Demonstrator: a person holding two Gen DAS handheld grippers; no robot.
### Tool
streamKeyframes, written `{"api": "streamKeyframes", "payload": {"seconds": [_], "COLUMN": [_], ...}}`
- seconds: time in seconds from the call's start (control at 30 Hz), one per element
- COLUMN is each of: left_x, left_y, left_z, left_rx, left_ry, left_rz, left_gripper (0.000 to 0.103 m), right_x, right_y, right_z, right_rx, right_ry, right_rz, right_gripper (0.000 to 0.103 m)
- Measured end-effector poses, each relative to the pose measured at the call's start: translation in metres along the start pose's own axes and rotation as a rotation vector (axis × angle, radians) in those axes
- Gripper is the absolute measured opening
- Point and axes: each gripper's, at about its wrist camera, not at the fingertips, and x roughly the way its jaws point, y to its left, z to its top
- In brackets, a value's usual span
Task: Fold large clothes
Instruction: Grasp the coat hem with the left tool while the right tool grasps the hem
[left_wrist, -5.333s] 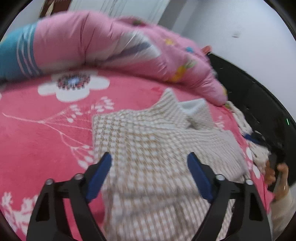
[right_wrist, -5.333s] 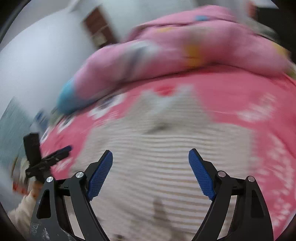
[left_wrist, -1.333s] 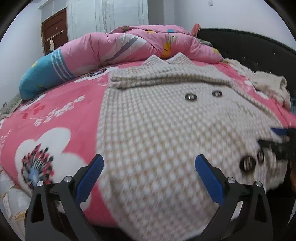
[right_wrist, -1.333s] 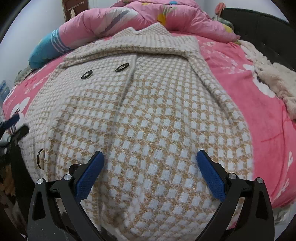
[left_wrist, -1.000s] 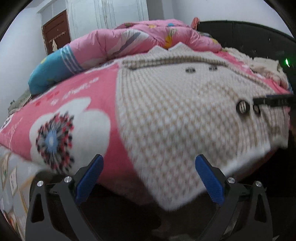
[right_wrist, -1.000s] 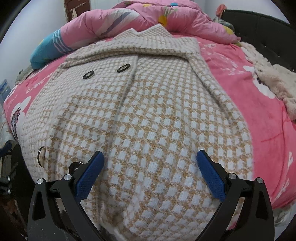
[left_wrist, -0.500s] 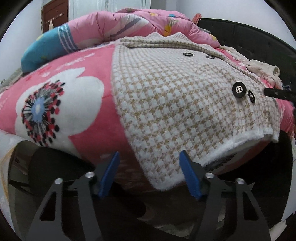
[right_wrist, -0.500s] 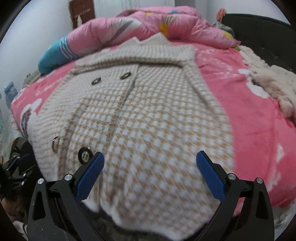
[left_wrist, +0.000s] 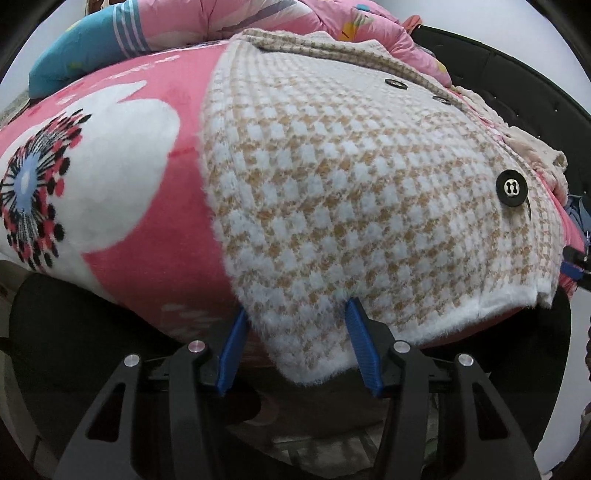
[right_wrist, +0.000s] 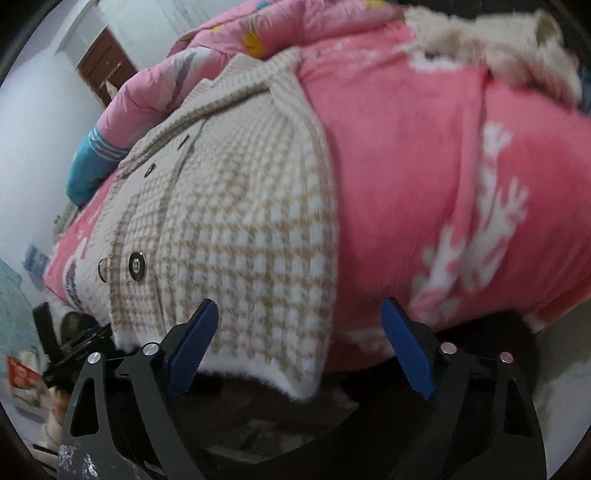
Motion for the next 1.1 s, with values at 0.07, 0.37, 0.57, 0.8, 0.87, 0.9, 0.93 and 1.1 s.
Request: {"api": "streamKeyframes", "payload": {"seconds": [0.07,0.37,0.57,0.8,0.87,0.9,0.93,1.1], "left_x": [0.001,0.004,0.002,-0.019,-0.031,-0.037,-0.046,-0.090], "left_y": [0.000,0.000,-0.003,-0.017,-0.018,-0.019,-0.018,-0.018], "left_z": [0.000,-0.004,-0.012,-0.018,-0.018,-0.018,-0.017,-0.006], "left_rx": [-0.003,-0.017,-0.010,0.082,0.098,0.101,0.103,0.086], "left_ry": [0.009,0.023,0.025,-0.002,-0.020,-0.029,-0.040,-0.129], "left_rz": [-0.003,-0.011,-0.026,-0.021,-0.039,-0.049,-0.067,-0.162], "left_gripper": [0.052,0.052,0.044,0.012,0.010,0.009,0.008,0.008], "right_x": [0.011,0.012,0.005,-0.013,-0.019,-0.024,-0.028,-0.059], "right_y": [-0.005,-0.017,-0.023,-0.009,-0.004,-0.002,-0.001,0.010], "right_z": [-0.004,-0.011,-0.025,-0.029,-0.027,-0.027,-0.025,-0.014], "right_rx": [0.038,0.082,0.087,0.045,0.039,0.038,0.040,0.044], "right_ry": [0.042,0.084,0.110,0.094,0.081,0.071,0.063,-0.024], "right_rz": [0.034,0.068,0.070,0.046,0.051,0.056,0.066,0.134], "right_gripper": [0.074,0.050,0.025,0.006,0.005,0.005,0.005,0.005]}}
